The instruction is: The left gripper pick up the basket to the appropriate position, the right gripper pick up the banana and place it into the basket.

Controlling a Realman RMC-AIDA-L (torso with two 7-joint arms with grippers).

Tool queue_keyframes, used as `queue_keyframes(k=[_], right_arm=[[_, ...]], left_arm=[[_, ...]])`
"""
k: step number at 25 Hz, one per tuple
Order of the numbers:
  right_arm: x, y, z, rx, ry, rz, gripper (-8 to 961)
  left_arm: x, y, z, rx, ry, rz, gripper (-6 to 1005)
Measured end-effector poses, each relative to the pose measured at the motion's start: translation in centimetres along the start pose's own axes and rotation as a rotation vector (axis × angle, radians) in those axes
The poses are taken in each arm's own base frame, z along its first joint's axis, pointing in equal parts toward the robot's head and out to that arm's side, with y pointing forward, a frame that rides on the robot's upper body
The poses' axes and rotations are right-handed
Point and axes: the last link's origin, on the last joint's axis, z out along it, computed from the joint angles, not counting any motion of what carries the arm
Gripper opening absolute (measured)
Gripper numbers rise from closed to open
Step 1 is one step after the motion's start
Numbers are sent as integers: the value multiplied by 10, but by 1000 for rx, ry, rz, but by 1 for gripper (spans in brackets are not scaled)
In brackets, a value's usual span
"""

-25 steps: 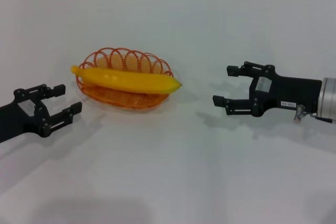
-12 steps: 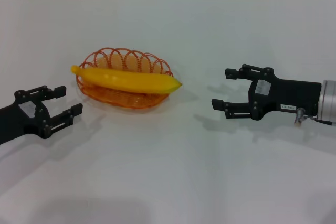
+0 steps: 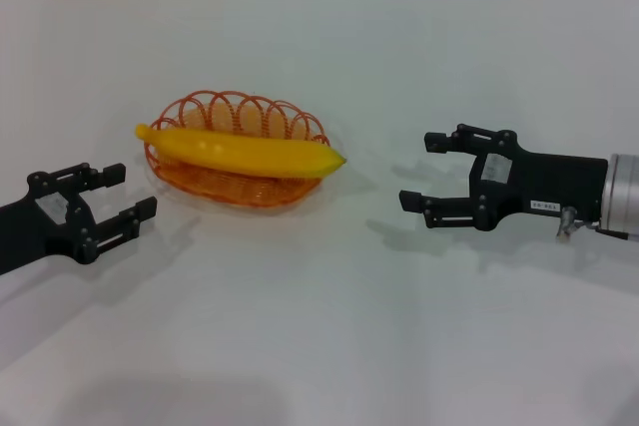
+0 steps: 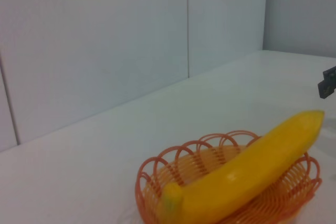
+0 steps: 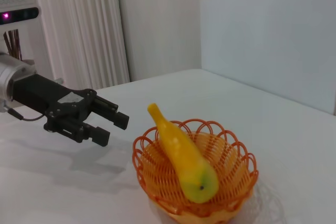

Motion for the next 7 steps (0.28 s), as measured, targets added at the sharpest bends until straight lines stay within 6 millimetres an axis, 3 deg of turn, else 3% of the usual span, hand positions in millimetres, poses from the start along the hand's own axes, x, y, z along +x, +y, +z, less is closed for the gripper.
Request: queue_keyframes(k=[7], right_arm=[[0, 0, 0, 3, -2, 2, 904]], left_arm=[[0, 0, 0, 0, 0, 0, 594]])
